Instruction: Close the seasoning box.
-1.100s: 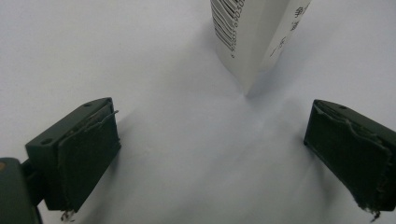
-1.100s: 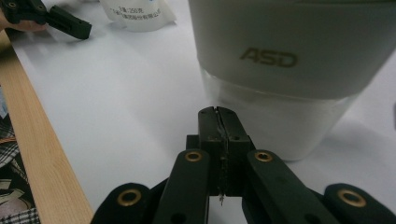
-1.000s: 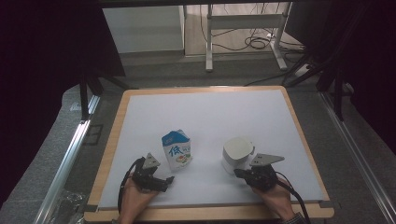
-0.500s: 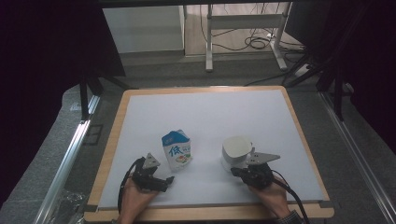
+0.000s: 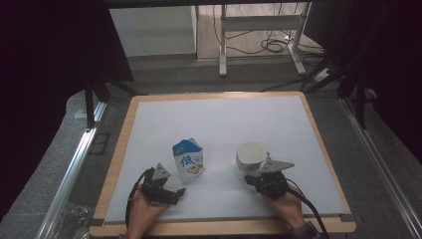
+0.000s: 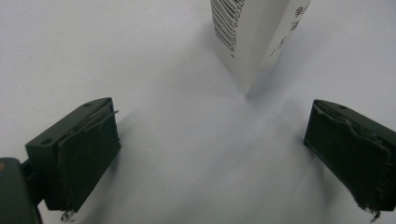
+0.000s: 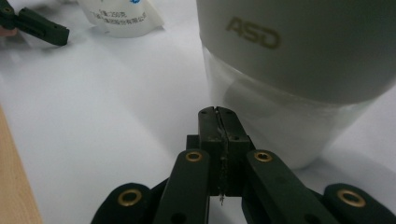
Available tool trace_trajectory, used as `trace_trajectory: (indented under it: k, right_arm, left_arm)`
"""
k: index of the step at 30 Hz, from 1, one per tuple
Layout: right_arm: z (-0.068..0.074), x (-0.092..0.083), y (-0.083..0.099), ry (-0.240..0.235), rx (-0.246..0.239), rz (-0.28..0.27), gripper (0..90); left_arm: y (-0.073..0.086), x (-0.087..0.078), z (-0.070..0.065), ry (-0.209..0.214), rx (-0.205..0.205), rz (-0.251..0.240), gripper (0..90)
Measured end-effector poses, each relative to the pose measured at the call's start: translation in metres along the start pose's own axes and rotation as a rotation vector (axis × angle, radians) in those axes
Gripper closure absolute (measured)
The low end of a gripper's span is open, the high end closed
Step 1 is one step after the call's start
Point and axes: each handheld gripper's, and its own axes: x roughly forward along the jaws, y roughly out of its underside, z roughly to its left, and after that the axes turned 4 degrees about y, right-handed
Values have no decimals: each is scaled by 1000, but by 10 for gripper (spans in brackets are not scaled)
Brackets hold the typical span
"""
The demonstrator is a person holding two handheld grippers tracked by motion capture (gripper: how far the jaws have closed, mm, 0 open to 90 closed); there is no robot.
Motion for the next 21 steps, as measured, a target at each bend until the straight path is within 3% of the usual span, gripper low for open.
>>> trace_trajectory:
  k: [21]
  right_arm:
    - [-7, -3, 0, 25, -11, 16, 896]
  left_arm:
    - [0, 0, 0, 0, 1, 0, 28]
